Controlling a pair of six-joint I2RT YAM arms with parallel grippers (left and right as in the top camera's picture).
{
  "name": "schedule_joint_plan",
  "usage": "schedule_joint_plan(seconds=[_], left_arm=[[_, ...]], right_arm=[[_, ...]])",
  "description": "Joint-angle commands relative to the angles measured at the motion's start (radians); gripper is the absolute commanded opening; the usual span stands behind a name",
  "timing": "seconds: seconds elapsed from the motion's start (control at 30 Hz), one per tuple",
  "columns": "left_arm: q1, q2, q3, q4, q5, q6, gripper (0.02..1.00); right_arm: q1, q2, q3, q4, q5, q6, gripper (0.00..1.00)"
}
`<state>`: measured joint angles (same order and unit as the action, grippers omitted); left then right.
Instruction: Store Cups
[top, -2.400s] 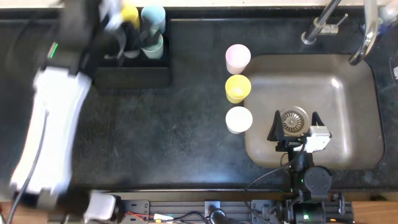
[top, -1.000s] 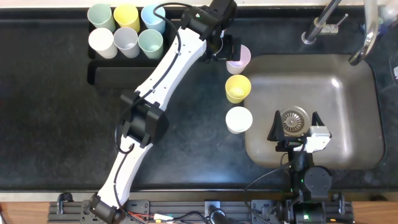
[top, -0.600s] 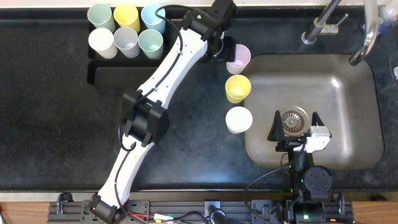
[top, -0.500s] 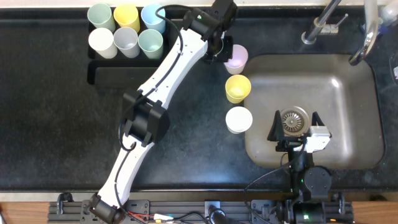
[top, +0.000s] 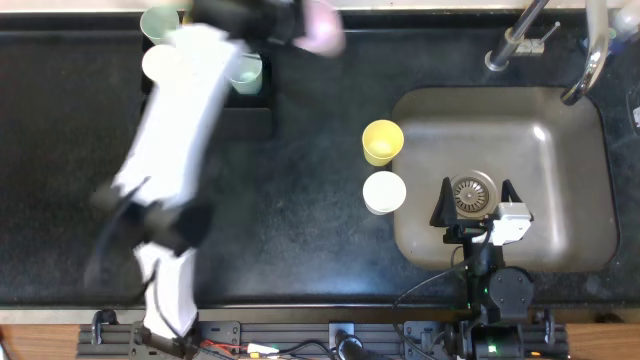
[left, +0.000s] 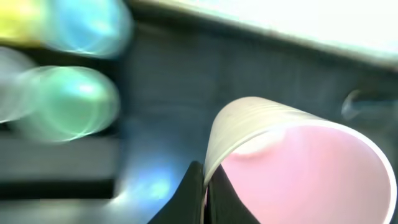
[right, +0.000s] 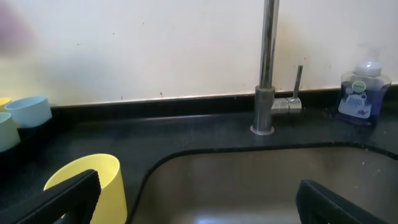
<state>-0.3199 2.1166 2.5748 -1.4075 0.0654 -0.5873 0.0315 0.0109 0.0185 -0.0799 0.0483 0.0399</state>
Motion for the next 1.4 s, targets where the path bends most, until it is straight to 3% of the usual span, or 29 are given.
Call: schedule_joint_plan(seconds=[0.03,0.23,0.37,0.83,1.07,1.4], left_arm=[[0.206,-0.276,-0.089,-0.14,-0.114,-0.084,0.036],[0.44,-0.522,-0.637,0.016,-0.102,-0.104,0.036],[0.513,-0.556,-0.958,0.218,-0.02,-0.103,0.036],[0.55,-0.296,-0.948,0.331,-0.024,-0.102,0.036],[0.55,-0.252,-0.897,0.342,-0.067,-0.102,0.036],[0.549,-0.19,-0.897,0.32,-0.056,-0.102,0.036]], right_arm=[[-0.004,-0.007,-0.013,0.005,-0.007,-0.002,0.996],[-0.004,-0.007,-0.013,0.005,-0.007,-0.002,0.998],[-0.004,-0.007,-0.013,0.005,-0.007,-0.002,0.998],[-0.004,-0.007,-0.013,0.005,-0.007,-0.002,0.998],[-0.004,-0.007,-0.013,0.005,-0.007,-0.002,0.996],[-0.004,-0.007,-0.013,0.005,-0.007,-0.002,0.998]])
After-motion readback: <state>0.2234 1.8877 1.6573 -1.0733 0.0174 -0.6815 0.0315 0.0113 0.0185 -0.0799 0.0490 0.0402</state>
